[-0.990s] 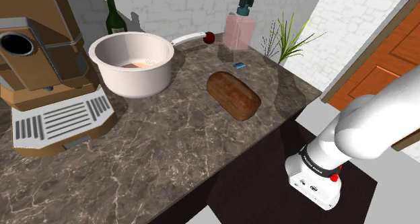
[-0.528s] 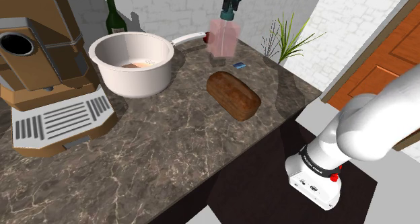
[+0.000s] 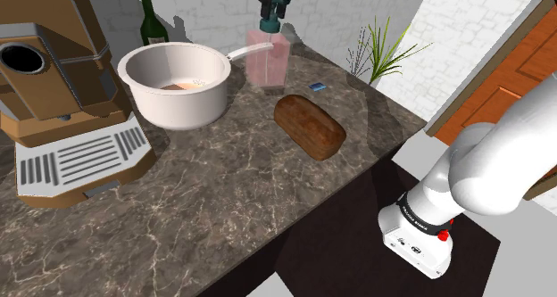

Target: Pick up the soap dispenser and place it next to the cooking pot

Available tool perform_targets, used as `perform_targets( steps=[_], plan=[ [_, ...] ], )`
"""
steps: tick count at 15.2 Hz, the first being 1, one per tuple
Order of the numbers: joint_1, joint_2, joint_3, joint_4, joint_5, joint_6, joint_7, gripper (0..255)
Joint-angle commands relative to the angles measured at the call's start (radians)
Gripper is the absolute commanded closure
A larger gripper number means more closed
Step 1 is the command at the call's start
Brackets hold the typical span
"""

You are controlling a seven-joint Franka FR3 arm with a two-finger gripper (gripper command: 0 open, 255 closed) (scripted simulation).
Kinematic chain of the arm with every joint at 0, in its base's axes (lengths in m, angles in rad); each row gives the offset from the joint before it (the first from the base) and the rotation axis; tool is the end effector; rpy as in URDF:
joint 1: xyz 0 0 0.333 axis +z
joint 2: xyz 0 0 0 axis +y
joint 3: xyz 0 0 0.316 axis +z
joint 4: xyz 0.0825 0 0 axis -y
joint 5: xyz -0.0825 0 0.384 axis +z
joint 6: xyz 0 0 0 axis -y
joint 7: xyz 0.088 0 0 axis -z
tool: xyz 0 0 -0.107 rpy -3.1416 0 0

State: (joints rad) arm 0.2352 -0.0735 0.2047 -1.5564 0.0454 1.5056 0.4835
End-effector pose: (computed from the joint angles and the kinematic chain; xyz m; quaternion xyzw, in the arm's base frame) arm 0.4711 0.2325 0.6643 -0.9996 0.0203 -0.0027 0.0183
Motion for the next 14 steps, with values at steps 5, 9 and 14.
perform_targets(
  steps=[5,9,14],
  plan=[
    [0.058,0.074,0.065,0.057,-0.018,0.019,0.123,255],
    [0.056,0.055,0.063,-0.021,-0.012,0.079,0.118,255],
    [0.055,0.038,0.062,-0.109,-0.008,0.150,0.113,255]
  ],
)
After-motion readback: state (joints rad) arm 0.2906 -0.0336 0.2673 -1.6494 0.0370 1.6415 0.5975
